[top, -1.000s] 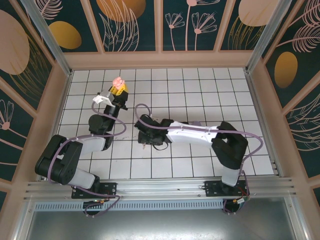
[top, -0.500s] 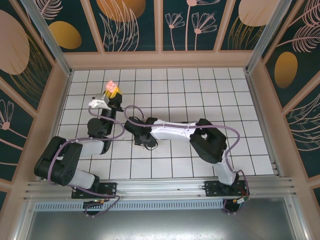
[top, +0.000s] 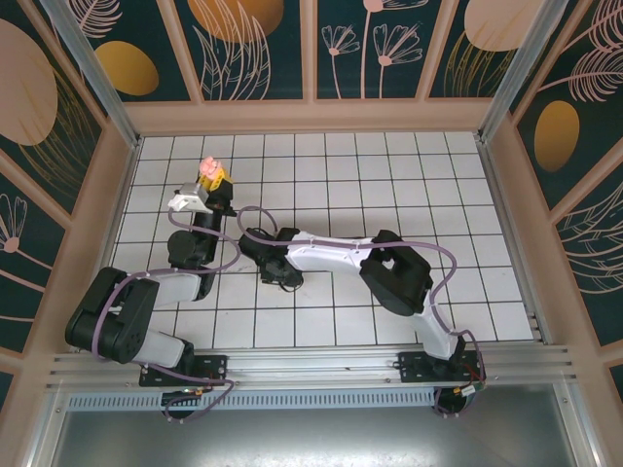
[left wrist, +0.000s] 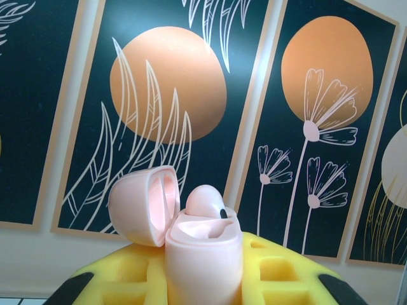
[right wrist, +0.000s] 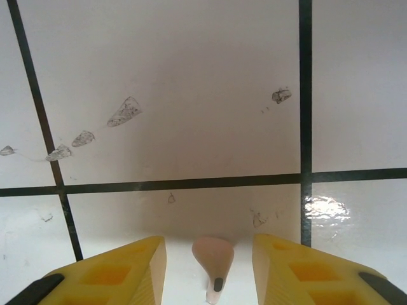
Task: Insert the wireless bluetooth earbuds into the charging case
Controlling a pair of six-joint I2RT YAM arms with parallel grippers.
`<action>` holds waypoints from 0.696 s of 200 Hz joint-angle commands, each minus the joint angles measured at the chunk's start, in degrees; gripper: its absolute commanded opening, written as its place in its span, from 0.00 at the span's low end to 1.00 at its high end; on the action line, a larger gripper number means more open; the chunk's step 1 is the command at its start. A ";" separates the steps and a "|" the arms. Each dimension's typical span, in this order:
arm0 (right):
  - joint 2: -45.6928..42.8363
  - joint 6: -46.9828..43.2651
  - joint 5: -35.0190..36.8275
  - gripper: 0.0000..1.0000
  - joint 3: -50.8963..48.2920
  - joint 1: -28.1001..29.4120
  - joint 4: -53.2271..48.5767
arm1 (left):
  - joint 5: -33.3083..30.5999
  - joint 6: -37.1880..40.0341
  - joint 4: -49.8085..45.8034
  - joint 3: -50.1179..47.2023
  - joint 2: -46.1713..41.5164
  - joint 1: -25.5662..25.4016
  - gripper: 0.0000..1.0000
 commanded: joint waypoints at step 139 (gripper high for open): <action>5.10 0.57 -0.41 0.34 4.36 1.18 -3.62 | 0.15 -0.21 9.11 -0.58 -0.30 0.42 0.00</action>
